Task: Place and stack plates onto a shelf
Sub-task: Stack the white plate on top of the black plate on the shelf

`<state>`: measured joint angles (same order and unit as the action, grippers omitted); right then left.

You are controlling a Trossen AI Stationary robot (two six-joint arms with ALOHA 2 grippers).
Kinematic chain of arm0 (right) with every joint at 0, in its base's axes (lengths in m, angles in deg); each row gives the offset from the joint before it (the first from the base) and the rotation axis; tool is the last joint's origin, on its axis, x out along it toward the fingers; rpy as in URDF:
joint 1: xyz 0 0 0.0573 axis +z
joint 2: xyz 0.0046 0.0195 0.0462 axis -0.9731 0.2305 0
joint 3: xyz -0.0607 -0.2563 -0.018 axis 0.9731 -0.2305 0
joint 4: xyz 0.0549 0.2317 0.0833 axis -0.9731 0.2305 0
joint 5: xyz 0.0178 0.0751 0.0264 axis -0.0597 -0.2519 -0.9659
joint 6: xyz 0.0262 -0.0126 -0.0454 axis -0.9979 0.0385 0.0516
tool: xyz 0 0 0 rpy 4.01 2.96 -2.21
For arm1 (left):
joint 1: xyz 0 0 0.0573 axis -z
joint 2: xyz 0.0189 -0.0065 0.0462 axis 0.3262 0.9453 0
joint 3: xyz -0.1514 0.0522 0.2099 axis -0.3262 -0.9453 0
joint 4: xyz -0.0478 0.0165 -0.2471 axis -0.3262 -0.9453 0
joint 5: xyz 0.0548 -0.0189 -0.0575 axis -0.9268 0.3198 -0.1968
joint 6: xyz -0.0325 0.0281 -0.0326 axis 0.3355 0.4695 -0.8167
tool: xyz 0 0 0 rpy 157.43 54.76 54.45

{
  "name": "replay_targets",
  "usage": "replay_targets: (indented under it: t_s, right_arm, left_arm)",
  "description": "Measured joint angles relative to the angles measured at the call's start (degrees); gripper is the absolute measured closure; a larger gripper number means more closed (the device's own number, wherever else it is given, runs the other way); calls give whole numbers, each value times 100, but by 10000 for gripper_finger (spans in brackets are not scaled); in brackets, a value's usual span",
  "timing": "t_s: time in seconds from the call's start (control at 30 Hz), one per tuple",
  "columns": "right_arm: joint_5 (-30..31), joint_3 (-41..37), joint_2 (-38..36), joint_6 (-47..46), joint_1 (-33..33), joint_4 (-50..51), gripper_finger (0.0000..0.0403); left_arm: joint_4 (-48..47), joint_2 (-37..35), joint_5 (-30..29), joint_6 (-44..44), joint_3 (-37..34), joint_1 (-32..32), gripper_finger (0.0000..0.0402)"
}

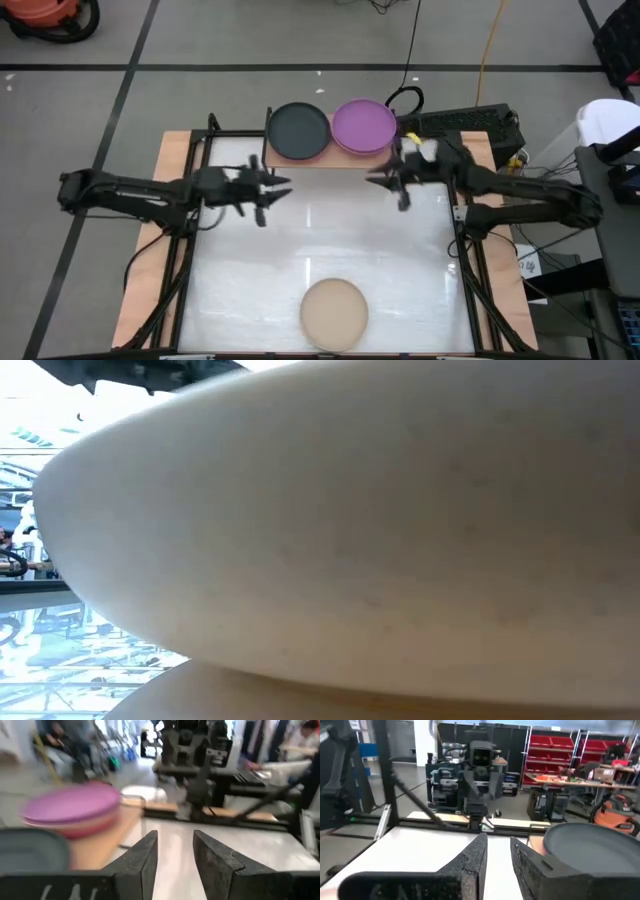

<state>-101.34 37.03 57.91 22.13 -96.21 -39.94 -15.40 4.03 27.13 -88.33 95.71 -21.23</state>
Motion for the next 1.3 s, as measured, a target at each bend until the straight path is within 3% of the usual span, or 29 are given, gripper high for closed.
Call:
replay_targets:
  t_s: [0.2,0.37,0.53,0.8,1.1,1.3]
  right_arm:
    - [690,-1218,-1448,17,469,79,332]
    - [793,-1808,-2109,29,875,75,332]
    - [1263,-2075,-2185,29,1101,166,332]
    - [1246,-2082,-2185,30,1223,279,332]
    - [1269,-2082,-2185,28,1219,281,332]
    - [1358,-2082,-2185,-54,1218,279,332]
  left_arm:
    - [-1136,1379,146,-132,1193,406,273]
    - [-2240,2344,324,-300,1890,633,273]
    - [-2574,2945,927,-946,2103,688,273]
    - [-2630,3613,1301,-1626,2107,882,273]
    - [-2551,3873,1846,-2000,2107,1246,273]
    - [-2308,3873,1824,-2385,2271,1597,273]
